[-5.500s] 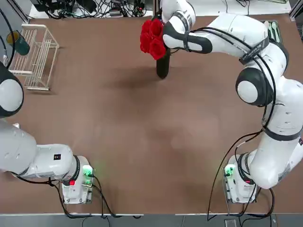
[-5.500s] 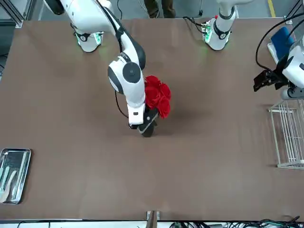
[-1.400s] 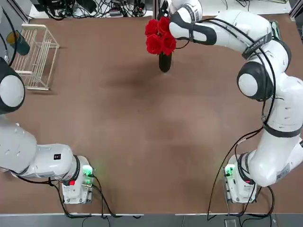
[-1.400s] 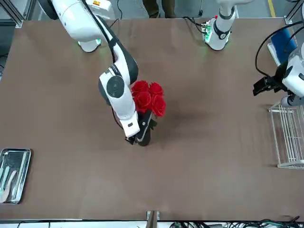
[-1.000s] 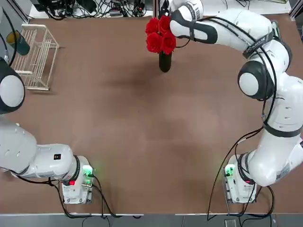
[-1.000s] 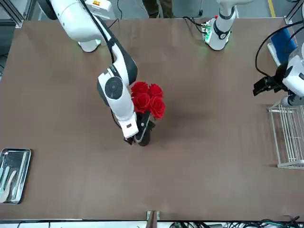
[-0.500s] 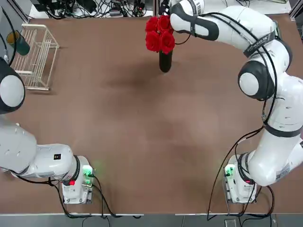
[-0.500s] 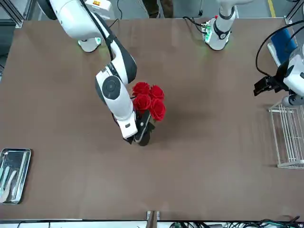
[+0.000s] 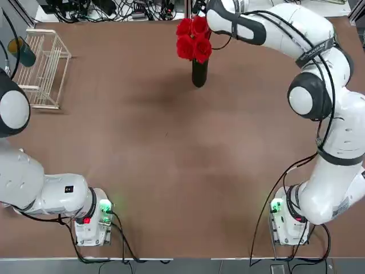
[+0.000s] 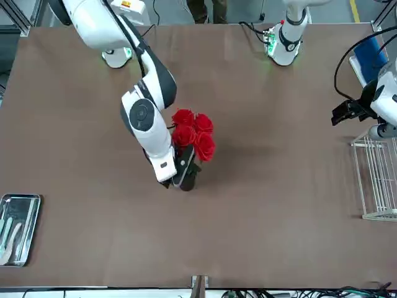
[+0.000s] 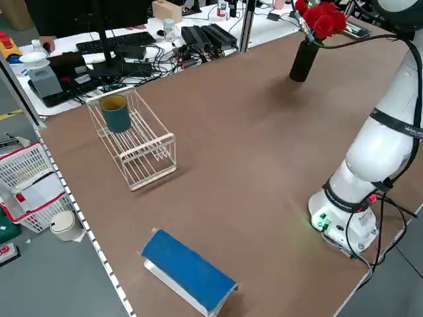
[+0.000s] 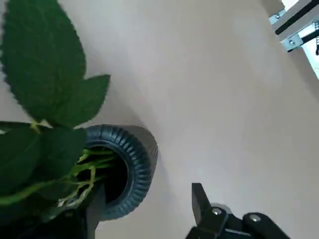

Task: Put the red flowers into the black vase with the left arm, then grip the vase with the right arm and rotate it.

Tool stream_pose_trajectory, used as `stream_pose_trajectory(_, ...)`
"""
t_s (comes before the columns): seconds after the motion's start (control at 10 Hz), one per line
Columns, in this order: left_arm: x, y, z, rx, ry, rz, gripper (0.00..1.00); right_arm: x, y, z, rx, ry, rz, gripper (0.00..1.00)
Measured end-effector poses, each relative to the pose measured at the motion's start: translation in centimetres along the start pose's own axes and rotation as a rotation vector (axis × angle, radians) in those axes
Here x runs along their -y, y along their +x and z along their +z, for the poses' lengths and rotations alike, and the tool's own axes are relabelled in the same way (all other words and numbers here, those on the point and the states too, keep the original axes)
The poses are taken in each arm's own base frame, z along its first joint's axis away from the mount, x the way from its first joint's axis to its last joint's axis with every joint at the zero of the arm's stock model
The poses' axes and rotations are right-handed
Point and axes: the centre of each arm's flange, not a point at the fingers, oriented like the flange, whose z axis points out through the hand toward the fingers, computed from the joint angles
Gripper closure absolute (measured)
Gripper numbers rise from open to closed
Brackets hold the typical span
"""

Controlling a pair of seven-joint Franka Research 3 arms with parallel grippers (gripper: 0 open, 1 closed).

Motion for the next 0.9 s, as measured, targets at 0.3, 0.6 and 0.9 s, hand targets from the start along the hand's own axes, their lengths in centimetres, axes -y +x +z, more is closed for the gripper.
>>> stream_pose_trajectory(0.3, 0.0, 0.0, 0.0, 0.000, 0.000, 0.000, 0.00, -1.1, -0.6, -1.3, 0.013, 0.002, 0.016, 0.20)
stream_pose_trajectory(0.6, 0.0, 0.0, 0.0, 0.000, 0.000, -0.001, 0.00, -2.6, -1.3, -3.7, -0.002, -0.017, 0.038, 0.12)
stream_pose_trajectory(0.9, 0.1, 0.0, 0.0, -0.001, 0.000, -0.001, 0.00, -5.5, -3.6, -6.0, -0.006, -0.021, 0.094, 0.00)
